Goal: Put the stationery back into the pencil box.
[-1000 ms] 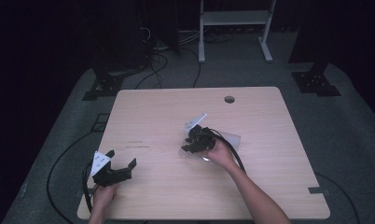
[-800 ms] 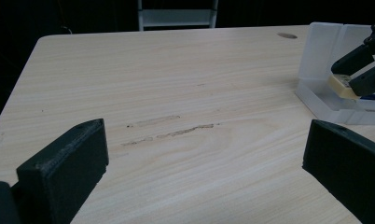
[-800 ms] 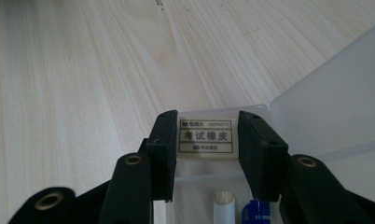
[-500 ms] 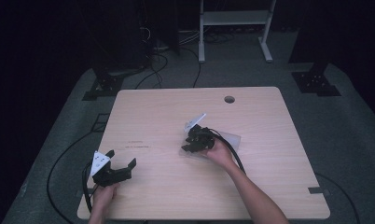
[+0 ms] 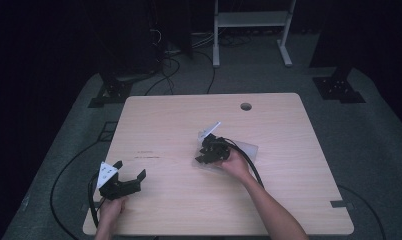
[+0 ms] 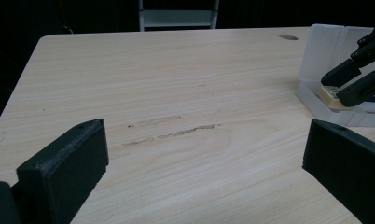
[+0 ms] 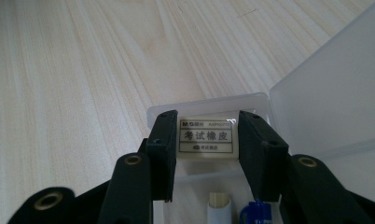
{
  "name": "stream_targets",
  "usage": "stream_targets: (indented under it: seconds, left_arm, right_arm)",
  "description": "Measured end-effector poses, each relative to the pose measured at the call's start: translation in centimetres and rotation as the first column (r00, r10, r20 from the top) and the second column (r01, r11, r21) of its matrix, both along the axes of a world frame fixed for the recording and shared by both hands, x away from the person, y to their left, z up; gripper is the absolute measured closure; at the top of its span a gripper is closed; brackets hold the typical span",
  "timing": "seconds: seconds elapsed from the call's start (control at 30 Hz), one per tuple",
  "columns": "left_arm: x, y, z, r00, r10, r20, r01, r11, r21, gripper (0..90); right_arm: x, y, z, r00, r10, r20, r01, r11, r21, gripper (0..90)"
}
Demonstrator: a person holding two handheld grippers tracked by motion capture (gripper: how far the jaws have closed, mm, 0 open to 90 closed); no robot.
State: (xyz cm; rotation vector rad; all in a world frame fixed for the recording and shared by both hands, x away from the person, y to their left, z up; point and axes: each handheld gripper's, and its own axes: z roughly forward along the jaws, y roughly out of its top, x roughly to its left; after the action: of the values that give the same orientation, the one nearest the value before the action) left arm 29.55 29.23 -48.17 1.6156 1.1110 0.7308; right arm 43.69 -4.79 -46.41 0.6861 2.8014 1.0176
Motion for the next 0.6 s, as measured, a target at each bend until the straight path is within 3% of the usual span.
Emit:
stream_targets:
  seconds: [0.27,0.37,0.6]
  left_arm:
    - [0.0,0.0,0.0,1.0,0.003,-0.001,-0.003,1.0,-0.001,0.0]
    - [0.0,0.0,0.0,1.0,0.001,0.002,-0.001,1.0,-0.001,0.0]
    - [-0.1,0.0,0.0,1.0,-0.002,0.0,0.002,1.0,-0.002,0.0]
  right_arm:
    - [0.2,0.1,-0.6,0.9998,-0.007,-0.02,0.007,1.0,-0.002,57.5]
    - [0.3,-0.2,-0.5,0.9993,-0.024,-0.029,0.025,0.9991,0.034,55.5]
    - [-0.1,-0.7,0.4,0.9997,-0.022,0.005,0.022,0.9976,0.066,55.1]
